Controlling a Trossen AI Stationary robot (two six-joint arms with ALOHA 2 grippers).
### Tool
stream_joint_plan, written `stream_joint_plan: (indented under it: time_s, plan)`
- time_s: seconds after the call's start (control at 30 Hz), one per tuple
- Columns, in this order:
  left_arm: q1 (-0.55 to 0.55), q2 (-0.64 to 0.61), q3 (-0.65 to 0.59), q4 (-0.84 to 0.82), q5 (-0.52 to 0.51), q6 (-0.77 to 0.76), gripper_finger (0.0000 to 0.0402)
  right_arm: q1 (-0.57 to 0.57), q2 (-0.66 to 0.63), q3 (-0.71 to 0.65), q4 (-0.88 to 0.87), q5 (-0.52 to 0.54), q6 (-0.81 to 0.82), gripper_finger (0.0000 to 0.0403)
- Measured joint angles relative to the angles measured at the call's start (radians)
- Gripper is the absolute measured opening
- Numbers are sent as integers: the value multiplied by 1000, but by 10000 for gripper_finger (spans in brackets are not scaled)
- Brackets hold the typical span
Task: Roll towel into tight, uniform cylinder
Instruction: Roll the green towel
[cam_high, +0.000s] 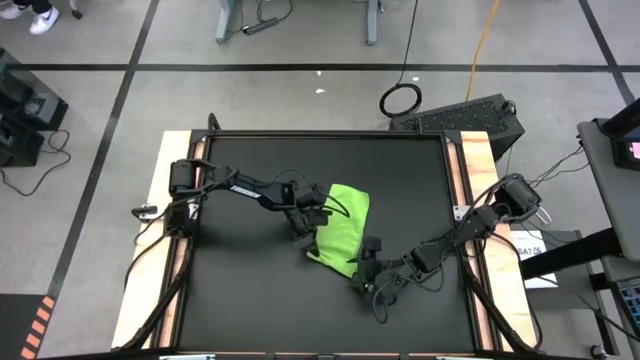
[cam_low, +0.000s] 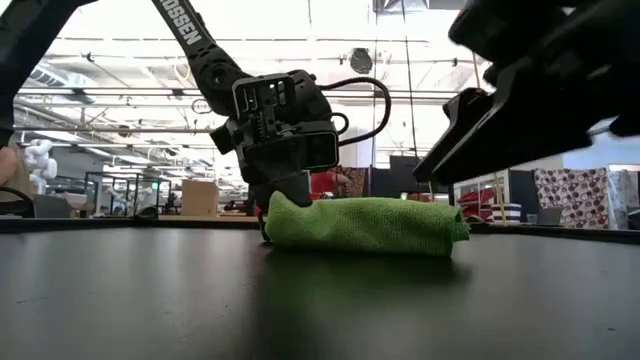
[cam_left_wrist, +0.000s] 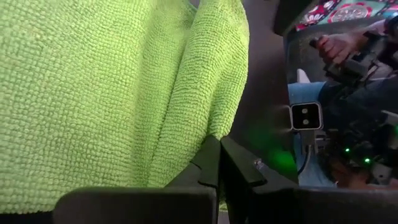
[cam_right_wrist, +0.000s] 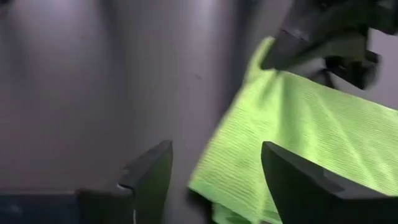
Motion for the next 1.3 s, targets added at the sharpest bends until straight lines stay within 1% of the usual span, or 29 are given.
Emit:
stream_joint_plan:
  time_s: [0.1,0.27,0.47,0.63,0.77,0.87,0.93,1.1,1.2,1.23,1.3]
  plan:
    - [8,1,-1,23,19,-33,8,0,22,-1,-36,55,31,228]
    - [12,1,-1,27,22,-45,8,0,76,2,38,43,47,226]
    - [13,1,0,23,23,-51,8,5,108,25,25,56,78,226]
    - [13,1,0,24,25,-67,8,5,142,25,-19,62,150,226]
    - [13,1,0,23,33,-68,8,7,162,26,-26,100,206,216]
    - [12,1,0,23,37,-68,8,4,163,26,-31,112,229,193]
    - [10,1,0,22,37,-68,8,2,163,26,-34,112,256,169]
    - [2,1,0,20,37,-68,8,1,163,26,-39,111,375,76]
    - [-5,0,0,20,37,-68,8,1,162,26,-36,77,435,19]
    - [-7,0,0,20,37,-67,8,-1,161,26,-33,56,450,12]
    - [-9,0,0,20,37,-66,12,-5,160,27,-28,8,485,13]
